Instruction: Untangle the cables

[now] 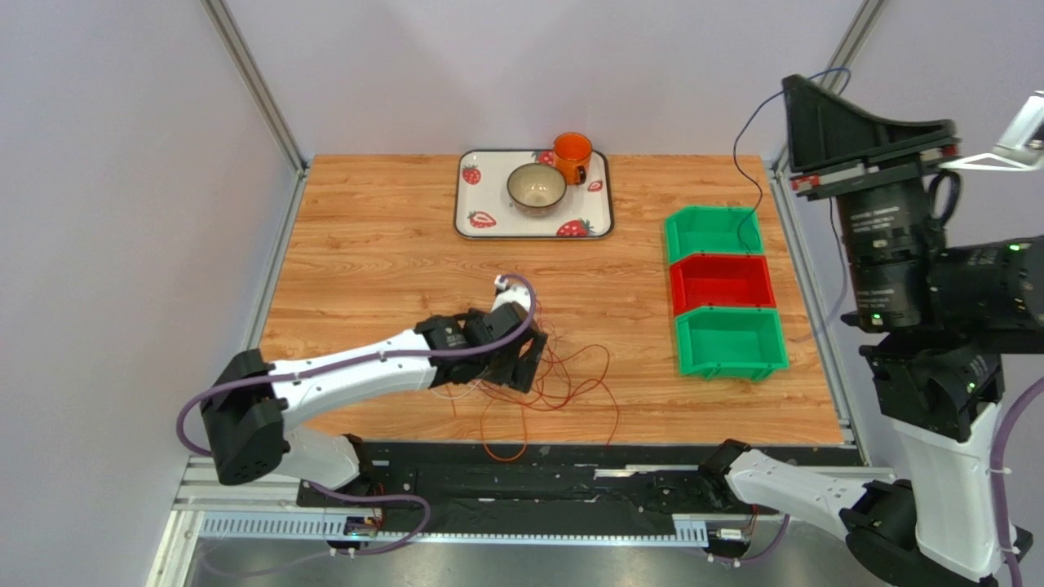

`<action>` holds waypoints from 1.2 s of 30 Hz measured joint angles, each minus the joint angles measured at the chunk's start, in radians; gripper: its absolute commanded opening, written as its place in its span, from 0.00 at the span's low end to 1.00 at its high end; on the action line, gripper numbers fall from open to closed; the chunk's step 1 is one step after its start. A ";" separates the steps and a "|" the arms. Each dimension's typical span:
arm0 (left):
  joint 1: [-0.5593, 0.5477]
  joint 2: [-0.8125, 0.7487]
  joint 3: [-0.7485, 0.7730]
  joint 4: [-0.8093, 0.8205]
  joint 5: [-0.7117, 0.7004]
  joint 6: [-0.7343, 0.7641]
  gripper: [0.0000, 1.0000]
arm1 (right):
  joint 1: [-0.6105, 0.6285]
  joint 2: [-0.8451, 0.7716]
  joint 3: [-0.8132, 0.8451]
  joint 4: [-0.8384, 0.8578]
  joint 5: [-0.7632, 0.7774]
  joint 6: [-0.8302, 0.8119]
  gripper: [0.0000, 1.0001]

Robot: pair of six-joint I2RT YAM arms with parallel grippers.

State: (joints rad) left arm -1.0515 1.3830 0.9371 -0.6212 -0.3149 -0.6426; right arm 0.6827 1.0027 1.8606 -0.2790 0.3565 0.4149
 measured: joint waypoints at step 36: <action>0.111 -0.919 0.105 -0.499 -0.248 0.125 0.96 | -0.311 0.258 -0.060 -0.068 0.204 -0.384 0.00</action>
State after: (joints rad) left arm -0.9409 0.4644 1.0416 -1.1206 -0.5632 -0.5179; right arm 0.3714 1.2610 1.8008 -0.3466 0.5610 0.0311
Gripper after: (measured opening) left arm 0.965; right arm 0.008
